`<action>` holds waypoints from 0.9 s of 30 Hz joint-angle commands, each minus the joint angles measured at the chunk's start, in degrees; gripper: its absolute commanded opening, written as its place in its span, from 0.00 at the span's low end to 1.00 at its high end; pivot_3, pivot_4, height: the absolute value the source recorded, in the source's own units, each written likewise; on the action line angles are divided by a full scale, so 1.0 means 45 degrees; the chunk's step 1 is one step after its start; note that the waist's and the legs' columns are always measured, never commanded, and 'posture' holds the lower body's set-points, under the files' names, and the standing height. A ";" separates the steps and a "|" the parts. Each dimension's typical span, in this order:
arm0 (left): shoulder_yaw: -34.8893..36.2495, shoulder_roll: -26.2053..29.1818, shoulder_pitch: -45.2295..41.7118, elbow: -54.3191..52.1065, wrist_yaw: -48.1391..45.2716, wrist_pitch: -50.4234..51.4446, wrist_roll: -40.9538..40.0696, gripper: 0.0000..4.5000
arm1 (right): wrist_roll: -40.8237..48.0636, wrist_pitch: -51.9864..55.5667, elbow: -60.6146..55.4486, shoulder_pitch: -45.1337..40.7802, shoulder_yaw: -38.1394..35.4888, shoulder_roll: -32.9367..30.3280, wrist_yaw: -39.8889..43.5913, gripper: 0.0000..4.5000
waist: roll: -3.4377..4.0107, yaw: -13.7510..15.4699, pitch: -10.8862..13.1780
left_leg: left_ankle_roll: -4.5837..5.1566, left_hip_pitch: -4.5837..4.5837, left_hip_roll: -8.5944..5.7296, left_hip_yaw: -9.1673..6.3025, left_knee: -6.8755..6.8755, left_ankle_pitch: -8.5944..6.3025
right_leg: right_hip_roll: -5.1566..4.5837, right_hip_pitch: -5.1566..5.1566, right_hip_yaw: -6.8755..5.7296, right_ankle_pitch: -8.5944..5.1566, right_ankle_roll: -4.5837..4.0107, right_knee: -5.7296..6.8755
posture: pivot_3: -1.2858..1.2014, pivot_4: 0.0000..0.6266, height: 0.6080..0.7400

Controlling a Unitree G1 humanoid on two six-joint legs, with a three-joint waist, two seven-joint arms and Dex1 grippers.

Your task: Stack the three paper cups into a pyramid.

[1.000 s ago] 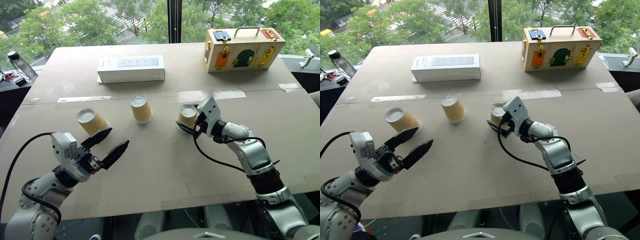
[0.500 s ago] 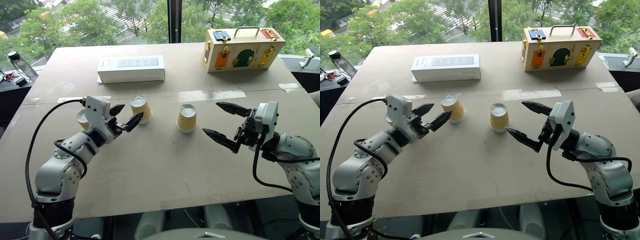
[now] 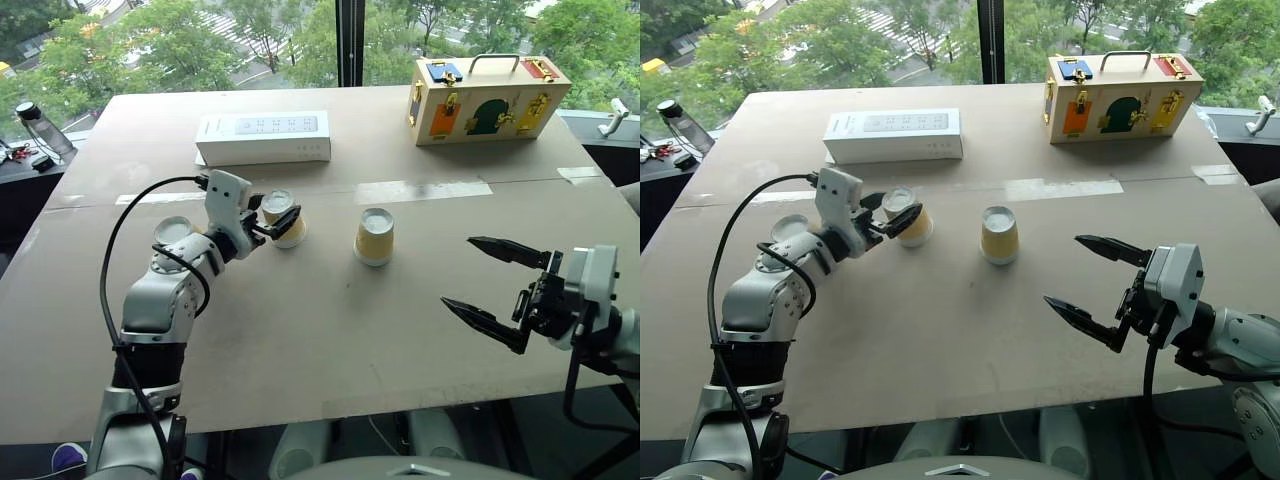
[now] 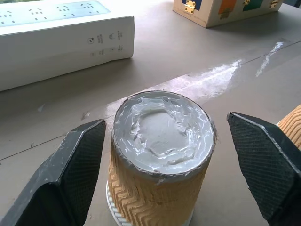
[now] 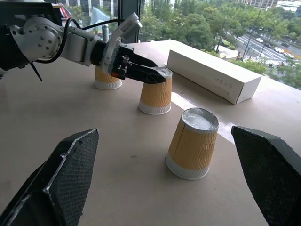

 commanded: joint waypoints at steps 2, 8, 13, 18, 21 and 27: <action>-0.0062 0.0200 -0.0402 0.0445 -0.0779 -0.0610 0.0384 0.49 | -0.0005 -0.0411 -0.0484 0.0256 -0.0348 0.0037 -0.0275 1.00 | -0.0002 0.0039 -0.0001 | -0.0004 -0.0004 -0.0001 0.0001 0.0002 0.0002 | -0.0003 -0.0001 0.0000 0.0001 -0.0001 0.0000 | 0.52 0.24 1.00; 0.0350 0.0668 -0.0687 0.0543 -0.2113 -0.0761 -0.0083 0.49 | -0.0118 -0.0653 -0.0392 0.0365 -0.0166 0.0070 -0.0367 1.00 | -0.0002 0.0042 -0.0001 | -0.0003 -0.0003 -0.0001 0.0002 0.0002 0.0002 | -0.0006 -0.0001 0.0000 0.0000 -0.0001 -0.0001 | 0.52 0.24 1.00; 0.0791 0.1206 -0.0566 -0.0484 -0.4096 0.0408 -0.1910 0.49 | -0.0252 -0.0804 -0.0357 0.0388 -0.0004 0.0167 -0.0465 1.00 | -0.0003 0.0016 0.0000 | -0.0004 -0.0007 0.0002 -0.0001 0.0002 0.0002 | -0.0006 -0.0002 -0.0002 0.0000 -0.0002 -0.0001 | 0.52 0.24 1.00; 0.0140 0.1318 -0.0416 -0.1035 -0.4999 0.1026 -0.2331 0.49 | -0.0511 -0.1032 -0.0535 0.0714 0.0178 0.0385 -0.0654 1.00 | -0.0004 0.0044 0.0001 | -0.0003 -0.0007 0.0000 -0.0002 0.0003 0.0002 | -0.0008 -0.0001 -0.0003 0.0000 -0.0002 -0.0002 | 0.52 0.24 1.00; -0.0201 0.1127 -0.0327 -0.1019 -0.5170 0.0916 -0.2113 0.49 | -0.0520 -0.1115 -0.0795 0.1124 0.0057 0.0491 -0.0779 1.00 | -0.0005 0.0041 0.0001 | -0.0003 -0.0008 0.0000 -0.0001 0.0009 0.0002 | -0.0007 -0.0001 -0.0002 0.0000 -0.0001 -0.0001 | 0.52 0.24 1.00; -0.1018 0.0870 -0.0472 -0.0317 -0.5453 -0.0252 -0.1066 0.49 | -0.0521 -0.1233 -0.1151 0.2019 -0.0265 0.0574 -0.0937 1.00 | -0.0005 0.0044 0.0000 | -0.0003 -0.0005 0.0002 0.0001 0.0010 0.0002 | -0.0004 -0.0001 0.0002 0.0000 -0.0002 0.0003 | 0.52 0.24 1.00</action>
